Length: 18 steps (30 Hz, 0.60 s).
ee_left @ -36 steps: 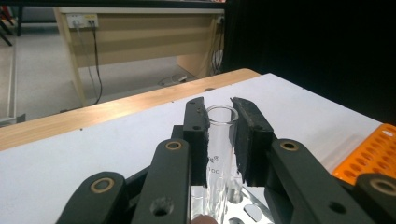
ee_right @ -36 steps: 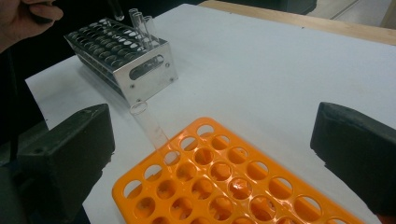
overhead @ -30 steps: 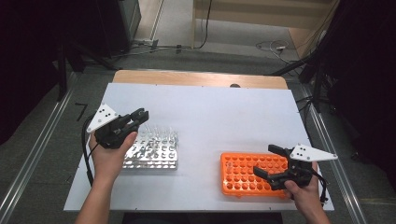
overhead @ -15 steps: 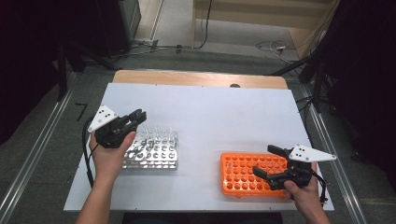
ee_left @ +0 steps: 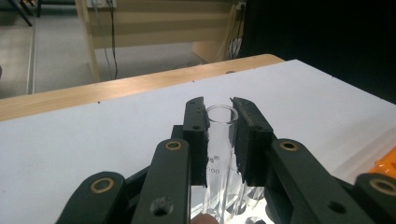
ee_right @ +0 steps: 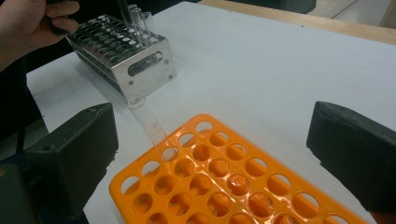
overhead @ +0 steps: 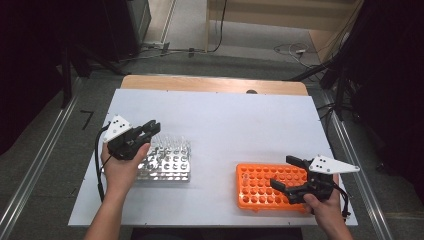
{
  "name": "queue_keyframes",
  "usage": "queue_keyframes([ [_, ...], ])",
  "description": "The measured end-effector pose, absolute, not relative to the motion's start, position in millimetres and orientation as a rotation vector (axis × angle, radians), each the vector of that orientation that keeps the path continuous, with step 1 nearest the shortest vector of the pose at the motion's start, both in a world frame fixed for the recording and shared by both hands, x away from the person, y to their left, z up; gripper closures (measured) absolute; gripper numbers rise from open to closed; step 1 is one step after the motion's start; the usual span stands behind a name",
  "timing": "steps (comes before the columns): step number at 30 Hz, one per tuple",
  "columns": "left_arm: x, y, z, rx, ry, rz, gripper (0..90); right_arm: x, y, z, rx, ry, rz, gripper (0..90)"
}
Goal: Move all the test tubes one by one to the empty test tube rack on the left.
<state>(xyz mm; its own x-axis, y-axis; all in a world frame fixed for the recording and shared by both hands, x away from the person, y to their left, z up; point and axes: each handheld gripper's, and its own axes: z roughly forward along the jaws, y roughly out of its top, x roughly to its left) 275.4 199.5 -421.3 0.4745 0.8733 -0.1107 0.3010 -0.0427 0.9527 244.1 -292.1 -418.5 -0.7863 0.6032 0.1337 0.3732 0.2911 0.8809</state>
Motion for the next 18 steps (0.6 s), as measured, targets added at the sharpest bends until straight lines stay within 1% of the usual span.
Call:
queue_keyframes([
  [18,276.4,191.8,-434.3,1.672,1.052,0.683,76.5,243.0,-291.5,-418.3,0.888,2.331,1.495,1.0],
])
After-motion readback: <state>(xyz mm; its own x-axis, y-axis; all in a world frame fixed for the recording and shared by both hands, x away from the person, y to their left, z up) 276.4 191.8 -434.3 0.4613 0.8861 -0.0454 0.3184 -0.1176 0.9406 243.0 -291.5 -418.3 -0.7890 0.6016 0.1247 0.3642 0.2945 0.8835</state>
